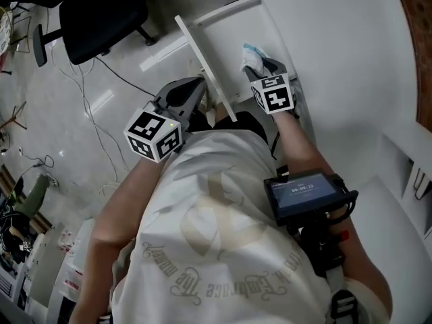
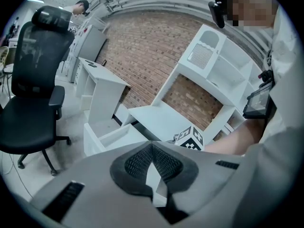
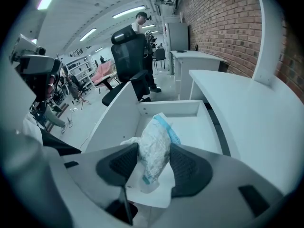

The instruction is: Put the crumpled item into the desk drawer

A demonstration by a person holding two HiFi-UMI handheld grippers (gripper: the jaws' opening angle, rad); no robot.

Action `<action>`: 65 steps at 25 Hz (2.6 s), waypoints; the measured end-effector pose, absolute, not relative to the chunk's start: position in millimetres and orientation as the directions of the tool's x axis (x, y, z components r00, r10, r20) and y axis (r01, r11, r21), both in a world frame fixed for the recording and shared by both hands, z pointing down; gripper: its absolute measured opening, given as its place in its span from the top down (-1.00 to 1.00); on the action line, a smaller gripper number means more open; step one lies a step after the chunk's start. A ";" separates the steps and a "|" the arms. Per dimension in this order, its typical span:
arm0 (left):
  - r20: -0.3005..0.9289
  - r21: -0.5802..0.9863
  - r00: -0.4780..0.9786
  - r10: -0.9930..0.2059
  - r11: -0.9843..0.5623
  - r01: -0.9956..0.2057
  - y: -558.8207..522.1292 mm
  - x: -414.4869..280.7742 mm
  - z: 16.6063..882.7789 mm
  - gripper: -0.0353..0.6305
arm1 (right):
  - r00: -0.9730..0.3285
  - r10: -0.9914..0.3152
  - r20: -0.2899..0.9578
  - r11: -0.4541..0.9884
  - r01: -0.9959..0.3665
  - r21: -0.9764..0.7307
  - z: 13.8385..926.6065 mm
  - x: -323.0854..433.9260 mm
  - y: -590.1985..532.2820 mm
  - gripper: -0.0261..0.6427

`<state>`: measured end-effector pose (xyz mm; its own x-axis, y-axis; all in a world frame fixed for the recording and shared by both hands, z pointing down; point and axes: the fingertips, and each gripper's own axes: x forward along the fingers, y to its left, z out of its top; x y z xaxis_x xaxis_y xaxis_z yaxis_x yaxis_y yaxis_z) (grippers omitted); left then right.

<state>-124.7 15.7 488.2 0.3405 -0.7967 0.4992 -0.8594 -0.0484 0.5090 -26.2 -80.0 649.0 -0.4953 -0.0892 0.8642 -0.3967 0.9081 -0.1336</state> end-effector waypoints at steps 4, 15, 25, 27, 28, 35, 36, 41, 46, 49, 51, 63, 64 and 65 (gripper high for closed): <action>0.512 0.510 0.306 -0.803 -0.002 -0.860 13.5 -125.5 495.9 0.83 | -0.487 -0.051 0.872 0.927 -0.349 -0.140 663.8 -32.5 -83.5 0.24; 0.539 0.510 0.234 -0.809 0.093 -0.855 27.4 -119.6 495.7 0.83 | -0.454 0.012 0.891 0.946 -0.283 -0.157 685.8 -41.0 -86.3 0.24; 0.563 0.515 0.203 -0.801 0.148 -0.844 32.8 -139.7 534.5 0.83 | -0.414 0.036 0.909 0.955 -0.253 -0.153 749.5 -71.5 -89.9 0.24; 0.565 0.519 0.209 -0.798 0.147 -0.842 34.5 -132.1 533.7 0.83 | -0.408 0.037 0.912 0.957 -0.248 -0.150 751.5 -68.0 -89.2 0.24; 0.568 0.524 0.216 -0.794 0.147 -0.839 36.5 -126.9 533.4 0.83 | -0.403 0.040 0.914 0.958 -0.245 -0.150 752.6 -64.3 -87.6 0.24; 0.578 0.543 0.247 -0.778 0.140 -0.828 42.3 -106.0 529.6 0.83 | -0.391 0.040 0.919 0.954 -0.258 -0.151 758.4 -58.1 -92.5 0.24; 0.579 0.545 0.249 -0.777 0.142 -0.827 43.5 -104.0 529.1 0.83 | -0.391 0.038 0.920 0.955 -0.257 -0.148 759.3 -58.2 -93.8 0.24; 0.582 0.542 0.250 -0.774 0.140 -0.829 47.0 -96.3 520.2 0.83 | -0.394 0.028 0.919 0.959 -0.249 -0.136 760.7 -60.5 -101.2 0.24; 0.603 0.519 0.244 -0.760 0.141 -0.843 51.9 -91.8 516.7 0.83 | -0.396 0.024 0.918 0.964 -0.233 -0.125 759.9 -63.7 -103.7 0.24; 0.612 0.512 0.236 -0.755 0.150 -0.846 55.5 -88.5 516.2 0.83 | -0.392 0.025 0.919 0.972 -0.205 -0.114 762.9 -62.6 -102.4 0.24; 0.619 0.506 0.229 -0.752 0.158 -0.848 57.8 -87.1 517.2 0.83 | -0.390 0.026 0.921 0.974 -0.196 -0.111 766.0 -60.5 -102.0 0.23; 0.624 0.499 0.214 -0.752 0.173 -0.849 61.1 -85.7 511.5 0.83 | -0.366 0.055 0.929 0.971 -0.197 -0.135 773.7 -56.9 -99.7 0.14; 0.625 0.498 0.213 -0.751 0.173 -0.850 61.4 -86.4 511.8 0.83 | -0.367 0.058 0.928 0.971 -0.196 -0.138 773.4 -57.8 -100.0 0.13; 0.625 0.497 0.213 -0.751 0.172 -0.851 61.3 -87.1 512.5 0.83 | -0.369 0.058 0.928 0.971 -0.195 -0.139 773.1 -58.3 -100.5 0.12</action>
<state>-87.1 61.3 512.5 0.2125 -0.7513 0.6249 -0.8507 0.1724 0.4966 -58.3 -100.5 773.1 -0.3688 0.0582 0.9277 -0.1951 0.9709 -0.1385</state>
